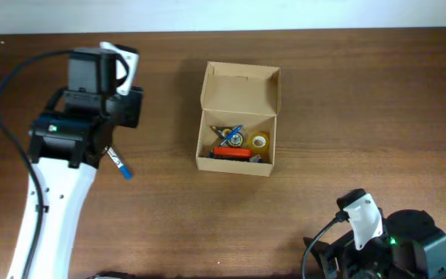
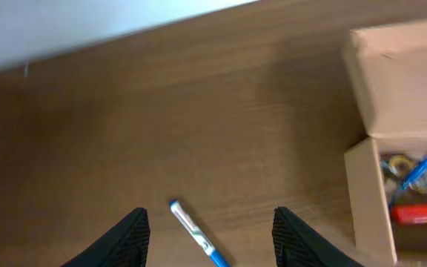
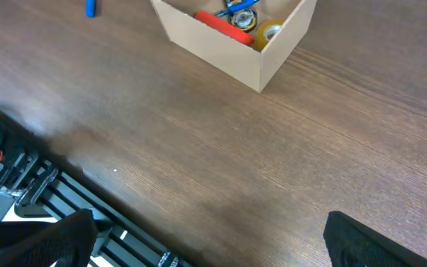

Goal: Pack container
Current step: 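Move the left gripper over the white whiteboard marker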

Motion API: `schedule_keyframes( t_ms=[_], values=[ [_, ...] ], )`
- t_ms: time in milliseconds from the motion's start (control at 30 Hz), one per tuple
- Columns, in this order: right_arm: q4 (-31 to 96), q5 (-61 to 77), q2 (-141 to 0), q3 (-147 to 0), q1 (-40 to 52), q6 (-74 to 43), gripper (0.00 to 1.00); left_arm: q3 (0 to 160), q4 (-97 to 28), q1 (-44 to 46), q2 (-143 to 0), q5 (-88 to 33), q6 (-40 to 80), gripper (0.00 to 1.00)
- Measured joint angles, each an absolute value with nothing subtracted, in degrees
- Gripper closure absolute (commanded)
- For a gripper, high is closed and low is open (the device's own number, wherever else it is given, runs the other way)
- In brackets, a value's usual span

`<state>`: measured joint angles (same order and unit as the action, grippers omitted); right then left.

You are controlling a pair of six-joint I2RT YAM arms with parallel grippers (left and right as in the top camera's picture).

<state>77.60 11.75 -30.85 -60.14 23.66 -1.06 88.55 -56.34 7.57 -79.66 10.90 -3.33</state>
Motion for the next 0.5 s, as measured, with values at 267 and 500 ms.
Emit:
schedule_keyframes(
  t_ms=[267, 500],
  values=[
    [77.60, 11.75, -30.85, -60.14, 23.66, -1.04, 0.01, 85.69, -56.36, 2.52, -86.30, 11.03, 11.99, 0.48],
    [77.60, 11.75, -30.85, -60.14, 23.66, -1.06, 0.01, 82.65, -56.05, 2.22, -96.42, 11.20, 24.03, 0.52]
  ],
)
